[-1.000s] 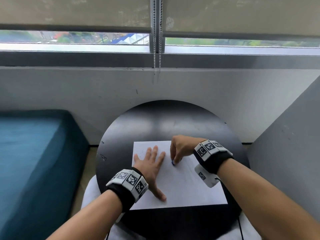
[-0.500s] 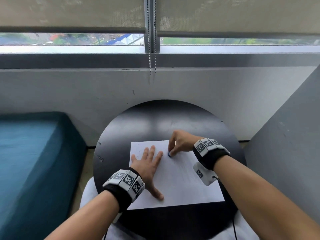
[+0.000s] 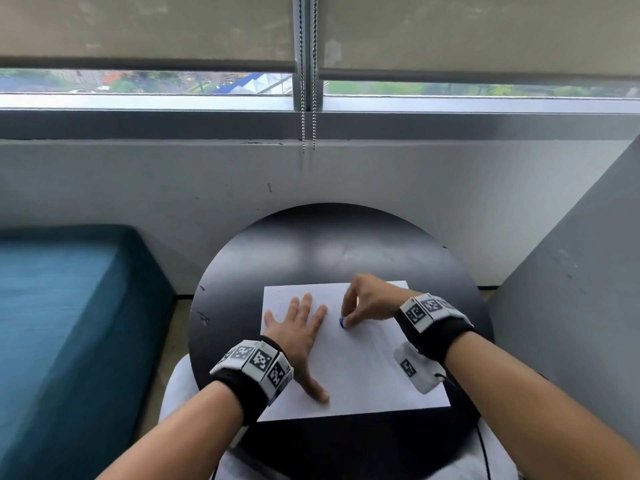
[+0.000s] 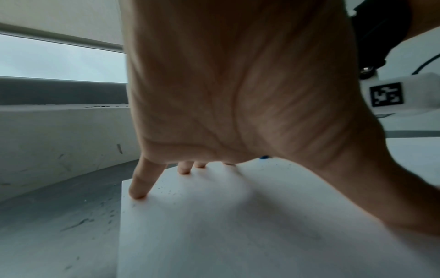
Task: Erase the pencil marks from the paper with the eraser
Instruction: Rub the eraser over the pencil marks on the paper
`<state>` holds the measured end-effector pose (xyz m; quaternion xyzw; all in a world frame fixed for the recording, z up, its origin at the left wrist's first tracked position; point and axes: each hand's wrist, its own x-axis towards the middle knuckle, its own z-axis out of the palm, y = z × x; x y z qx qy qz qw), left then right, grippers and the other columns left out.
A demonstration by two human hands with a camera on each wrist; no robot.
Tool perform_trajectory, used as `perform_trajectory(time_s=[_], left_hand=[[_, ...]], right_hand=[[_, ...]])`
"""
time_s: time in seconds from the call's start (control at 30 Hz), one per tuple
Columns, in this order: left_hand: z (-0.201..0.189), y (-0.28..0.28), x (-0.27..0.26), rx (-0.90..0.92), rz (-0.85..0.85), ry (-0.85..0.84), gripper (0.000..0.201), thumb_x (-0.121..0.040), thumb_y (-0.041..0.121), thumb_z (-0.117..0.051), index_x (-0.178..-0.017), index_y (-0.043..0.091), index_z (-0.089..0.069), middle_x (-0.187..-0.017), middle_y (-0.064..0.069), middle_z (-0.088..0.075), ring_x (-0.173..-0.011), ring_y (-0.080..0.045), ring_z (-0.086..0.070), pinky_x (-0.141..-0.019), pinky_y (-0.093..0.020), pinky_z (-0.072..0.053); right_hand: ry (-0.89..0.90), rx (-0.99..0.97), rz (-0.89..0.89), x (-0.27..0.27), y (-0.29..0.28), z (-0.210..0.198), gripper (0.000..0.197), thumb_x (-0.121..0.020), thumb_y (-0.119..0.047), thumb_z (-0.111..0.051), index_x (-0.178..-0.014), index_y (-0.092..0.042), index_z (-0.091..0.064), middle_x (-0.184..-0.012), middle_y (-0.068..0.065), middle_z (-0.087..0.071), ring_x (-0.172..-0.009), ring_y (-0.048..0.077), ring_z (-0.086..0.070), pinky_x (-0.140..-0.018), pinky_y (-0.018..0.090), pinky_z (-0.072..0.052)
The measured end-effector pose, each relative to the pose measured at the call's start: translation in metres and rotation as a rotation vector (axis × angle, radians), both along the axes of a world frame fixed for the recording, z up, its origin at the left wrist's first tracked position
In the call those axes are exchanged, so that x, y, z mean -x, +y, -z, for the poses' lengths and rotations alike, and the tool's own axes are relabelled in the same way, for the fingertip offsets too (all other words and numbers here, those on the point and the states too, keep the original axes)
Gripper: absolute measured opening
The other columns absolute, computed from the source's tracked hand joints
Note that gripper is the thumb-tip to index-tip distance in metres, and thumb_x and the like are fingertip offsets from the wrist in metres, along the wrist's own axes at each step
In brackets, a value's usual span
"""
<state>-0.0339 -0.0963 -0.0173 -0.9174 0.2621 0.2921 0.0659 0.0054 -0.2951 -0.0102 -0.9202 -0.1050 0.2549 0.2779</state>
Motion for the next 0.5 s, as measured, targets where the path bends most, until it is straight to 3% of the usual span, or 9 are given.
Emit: perform_trajectory(time_s=[0.1, 0.27, 0.5], left_hand=[[0.0, -0.001, 0.0, -0.004, -0.01, 0.008, 0.15, -0.056, 0.071, -0.081, -0.154, 0.024, 0.023, -0.16, -0.007, 0.03, -0.15, -0.029, 0.021, -0.116, -0.067, -0.003], [-0.002, 0.0, -0.001, -0.008, 0.004, 0.006, 0.15, -0.057, 0.073, -0.08, -0.154, 0.022, 0.023, -0.161, -0.007, 0.03, -0.15, -0.03, 0.021, -0.116, -0.067, -0.004], [-0.002, -0.001, 0.001, -0.014, 0.005, -0.005, 0.151, -0.056, 0.074, -0.079, -0.154, 0.022, 0.022, -0.161, -0.008, 0.03, -0.15, -0.03, 0.02, -0.116, -0.066, -0.004]], right_hand=[[0.053, 0.018, -0.039, 0.002, 0.001, -0.004, 0.012, -0.071, -0.018, -0.081, -0.08, -0.011, -0.079, -0.078, 0.009, -0.075, -0.058, 0.005, -0.06, -0.055, 0.016, -0.045], [-0.121, -0.013, 0.09, -0.022, 0.002, -0.001, 0.01, -0.072, -0.018, -0.081, -0.076, -0.01, -0.078, -0.055, -0.003, -0.063, -0.049, 0.005, -0.053, -0.057, 0.021, -0.042], [-0.121, -0.016, -0.034, 0.026, 0.012, 0.006, 0.008, -0.072, -0.021, -0.077, -0.068, -0.015, -0.074, -0.067, 0.005, -0.069, -0.052, 0.007, -0.048, -0.056, 0.027, -0.041]])
